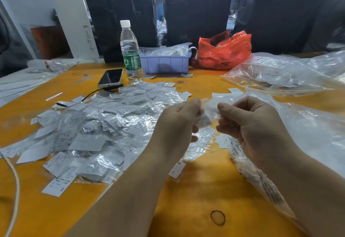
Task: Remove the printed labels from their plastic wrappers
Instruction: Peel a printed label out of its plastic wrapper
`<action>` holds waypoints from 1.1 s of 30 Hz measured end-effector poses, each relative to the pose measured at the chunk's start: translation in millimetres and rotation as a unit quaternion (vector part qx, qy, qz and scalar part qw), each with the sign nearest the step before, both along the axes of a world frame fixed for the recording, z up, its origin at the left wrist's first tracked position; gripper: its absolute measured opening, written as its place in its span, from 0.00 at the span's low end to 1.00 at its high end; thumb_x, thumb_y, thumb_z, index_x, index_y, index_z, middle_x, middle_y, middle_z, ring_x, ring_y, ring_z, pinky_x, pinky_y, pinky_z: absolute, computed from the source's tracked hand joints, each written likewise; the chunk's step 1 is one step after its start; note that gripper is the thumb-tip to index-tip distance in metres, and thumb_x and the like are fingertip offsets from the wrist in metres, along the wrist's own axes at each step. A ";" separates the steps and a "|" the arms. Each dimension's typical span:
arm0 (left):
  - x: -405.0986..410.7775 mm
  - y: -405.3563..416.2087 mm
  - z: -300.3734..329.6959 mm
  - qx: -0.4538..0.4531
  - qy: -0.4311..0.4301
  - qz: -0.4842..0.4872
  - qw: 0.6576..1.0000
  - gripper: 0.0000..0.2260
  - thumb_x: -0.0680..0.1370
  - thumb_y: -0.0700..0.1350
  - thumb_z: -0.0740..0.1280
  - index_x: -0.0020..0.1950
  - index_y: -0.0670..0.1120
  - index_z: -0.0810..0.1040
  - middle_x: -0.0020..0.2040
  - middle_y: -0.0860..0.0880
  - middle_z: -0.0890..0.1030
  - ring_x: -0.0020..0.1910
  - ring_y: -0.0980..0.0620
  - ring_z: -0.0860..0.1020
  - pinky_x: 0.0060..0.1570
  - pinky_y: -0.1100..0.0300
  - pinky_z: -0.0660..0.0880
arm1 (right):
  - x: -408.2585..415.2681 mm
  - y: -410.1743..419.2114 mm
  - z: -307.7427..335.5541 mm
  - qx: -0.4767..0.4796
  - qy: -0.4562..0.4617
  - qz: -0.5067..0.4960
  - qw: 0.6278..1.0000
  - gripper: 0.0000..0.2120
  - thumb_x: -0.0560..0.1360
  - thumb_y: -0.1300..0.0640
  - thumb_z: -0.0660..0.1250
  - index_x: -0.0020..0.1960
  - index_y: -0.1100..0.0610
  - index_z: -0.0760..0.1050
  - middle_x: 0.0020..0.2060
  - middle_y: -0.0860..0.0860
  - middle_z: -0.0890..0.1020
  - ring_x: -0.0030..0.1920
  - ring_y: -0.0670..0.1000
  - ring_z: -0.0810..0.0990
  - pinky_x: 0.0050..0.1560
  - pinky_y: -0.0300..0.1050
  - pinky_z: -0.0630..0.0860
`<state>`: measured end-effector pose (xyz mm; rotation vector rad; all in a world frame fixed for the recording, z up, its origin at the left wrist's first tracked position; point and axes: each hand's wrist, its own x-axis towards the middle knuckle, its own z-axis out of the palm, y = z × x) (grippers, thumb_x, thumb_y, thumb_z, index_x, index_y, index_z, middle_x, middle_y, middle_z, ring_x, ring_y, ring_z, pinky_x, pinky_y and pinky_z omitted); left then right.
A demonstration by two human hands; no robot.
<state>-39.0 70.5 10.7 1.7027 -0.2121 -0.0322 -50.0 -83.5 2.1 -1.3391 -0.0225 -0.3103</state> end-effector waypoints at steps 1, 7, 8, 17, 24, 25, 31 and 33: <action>0.0 -0.3 -1.3 0.019 -0.004 -0.013 1.000 0.17 0.77 0.57 0.64 0.44 0.45 0.83 0.40 0.48 0.81 0.38 0.54 0.78 0.45 0.47 0.81 | -0.2 0.5 -0.4 0.013 0.002 0.002 1.000 0.12 0.62 0.57 0.74 0.37 0.59 0.71 0.28 0.55 0.82 0.31 0.52 0.83 0.33 0.42 0.80; 2.8 2.3 -6.0 0.011 -0.061 0.016 0.998 0.09 0.79 0.46 0.67 0.40 0.46 0.82 0.32 0.52 0.78 0.33 0.57 0.74 0.40 0.58 0.73 | -1.4 6.3 -2.5 -0.036 0.028 0.034 0.998 0.14 0.61 0.54 0.76 0.39 0.57 0.73 0.35 0.54 0.80 0.38 0.53 0.83 0.38 0.45 0.80; 4.1 3.0 -5.6 0.012 -0.060 0.021 0.998 0.08 0.78 0.46 0.67 0.41 0.45 0.82 0.33 0.49 0.79 0.33 0.56 0.74 0.40 0.57 0.73 | -0.9 5.7 -1.5 -0.057 0.038 0.031 0.997 0.17 0.60 0.52 0.77 0.44 0.57 0.75 0.38 0.53 0.80 0.39 0.52 0.83 0.38 0.44 0.79; -0.2 3.8 -1.1 0.039 -0.072 -0.034 0.996 0.15 0.74 0.52 0.72 0.41 0.39 0.81 0.41 0.37 0.79 0.37 0.51 0.75 0.42 0.50 0.74 | -1.7 -1.8 8.4 -0.118 0.047 0.147 0.981 0.11 0.64 0.51 0.73 0.43 0.56 0.82 0.33 0.51 0.78 0.32 0.46 0.74 0.34 0.42 0.71; 6.4 7.0 -1.4 -0.044 -0.036 0.006 0.998 0.10 0.79 0.45 0.66 0.44 0.41 0.82 0.39 0.41 0.82 0.35 0.52 0.76 0.42 0.54 0.77 | -2.1 -2.9 10.3 -0.123 0.064 0.112 0.984 0.09 0.61 0.52 0.73 0.36 0.57 0.81 0.29 0.51 0.77 0.28 0.47 0.71 0.33 0.43 0.71; 7.6 7.8 -1.0 -0.063 -0.032 0.018 0.997 0.08 0.79 0.42 0.65 0.45 0.41 0.82 0.40 0.42 0.82 0.36 0.52 0.77 0.41 0.55 0.78 | -1.9 -2.3 10.0 -0.127 0.061 0.113 0.984 0.09 0.62 0.51 0.72 0.35 0.57 0.81 0.29 0.51 0.77 0.27 0.46 0.70 0.33 0.43 0.70; 8.8 11.2 2.1 -0.129 -0.040 0.048 0.990 0.08 0.79 0.36 0.65 0.53 0.47 0.78 0.46 0.44 0.80 0.33 0.55 0.78 0.37 0.59 0.80 | -5.8 1.0 7.5 -0.183 0.007 0.089 0.979 0.11 0.69 0.50 0.70 0.34 0.57 0.81 0.26 0.49 0.76 0.26 0.46 0.70 0.27 0.35 0.69; 9.5 12.0 3.3 -0.153 -0.033 0.048 0.986 0.09 0.79 0.37 0.66 0.56 0.48 0.76 0.45 0.44 0.79 0.32 0.56 0.77 0.37 0.59 0.80 | -5.2 1.3 7.9 -0.191 -0.005 0.069 0.979 0.11 0.71 0.52 0.70 0.33 0.57 0.80 0.26 0.48 0.76 0.26 0.46 0.70 0.28 0.35 0.69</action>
